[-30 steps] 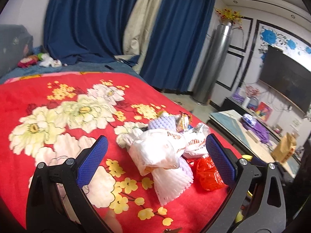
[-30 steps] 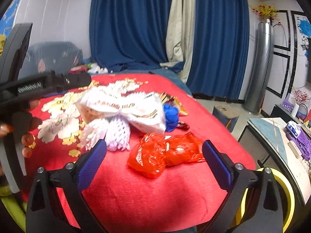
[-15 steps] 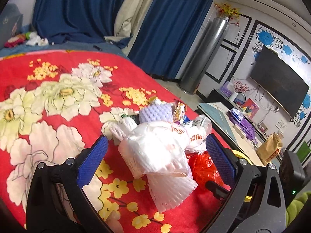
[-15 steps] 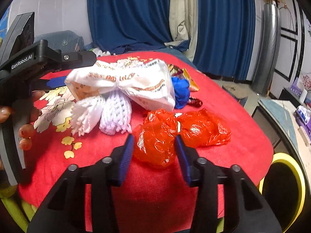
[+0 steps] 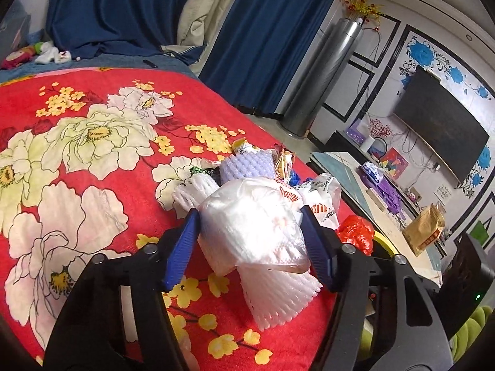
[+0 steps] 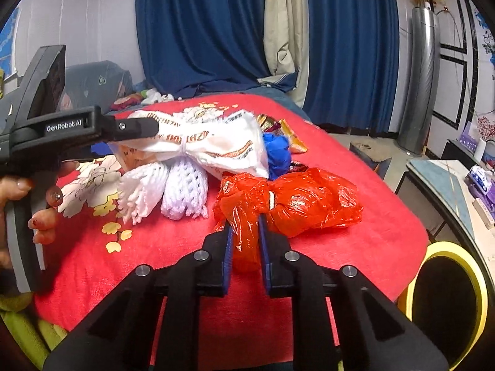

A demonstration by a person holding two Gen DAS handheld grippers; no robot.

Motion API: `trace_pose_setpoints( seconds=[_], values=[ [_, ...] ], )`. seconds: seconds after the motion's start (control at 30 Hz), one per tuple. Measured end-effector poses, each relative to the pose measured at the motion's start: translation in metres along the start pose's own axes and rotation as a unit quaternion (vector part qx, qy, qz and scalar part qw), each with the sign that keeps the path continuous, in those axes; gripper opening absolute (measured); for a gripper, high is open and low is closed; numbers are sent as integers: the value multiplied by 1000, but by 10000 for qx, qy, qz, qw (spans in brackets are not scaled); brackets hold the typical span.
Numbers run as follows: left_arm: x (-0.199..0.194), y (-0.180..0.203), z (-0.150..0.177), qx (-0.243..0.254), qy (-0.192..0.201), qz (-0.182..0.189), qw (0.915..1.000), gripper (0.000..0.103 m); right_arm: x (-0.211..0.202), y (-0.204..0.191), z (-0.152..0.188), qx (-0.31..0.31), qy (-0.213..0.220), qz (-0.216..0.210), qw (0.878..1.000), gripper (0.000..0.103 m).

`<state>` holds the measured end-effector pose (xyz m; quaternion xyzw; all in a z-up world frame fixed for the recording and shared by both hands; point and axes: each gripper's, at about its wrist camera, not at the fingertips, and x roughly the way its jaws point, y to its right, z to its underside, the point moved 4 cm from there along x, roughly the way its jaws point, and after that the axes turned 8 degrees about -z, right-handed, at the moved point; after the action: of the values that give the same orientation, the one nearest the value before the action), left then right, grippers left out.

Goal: Collect trash
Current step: 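Grasp the red plastic bag with the right gripper while the left grasps the white bag, then carry both bags over the yellow-rimmed bin and open both grippers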

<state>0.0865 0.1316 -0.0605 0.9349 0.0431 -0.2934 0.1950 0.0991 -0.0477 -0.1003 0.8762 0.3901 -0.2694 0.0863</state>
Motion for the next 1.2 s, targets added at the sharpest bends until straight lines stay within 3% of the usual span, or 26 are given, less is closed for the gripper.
trace_pose_setpoints(
  seconds=[0.23, 0.53, 1.2],
  values=[
    [-13, 3, -7, 27, 222, 50, 9997, 52, -25, 11, -5, -28, 356, 133, 9993, 14],
    [-26, 24, -13, 325, 429, 125, 9985, 52, -53, 44, -4, 306, 483, 447, 9974, 14],
    [-13, 119, -3, 1176, 424, 167, 9920, 52, -115, 111, 3, 1062, 980, 1124, 9831, 14]
  ],
)
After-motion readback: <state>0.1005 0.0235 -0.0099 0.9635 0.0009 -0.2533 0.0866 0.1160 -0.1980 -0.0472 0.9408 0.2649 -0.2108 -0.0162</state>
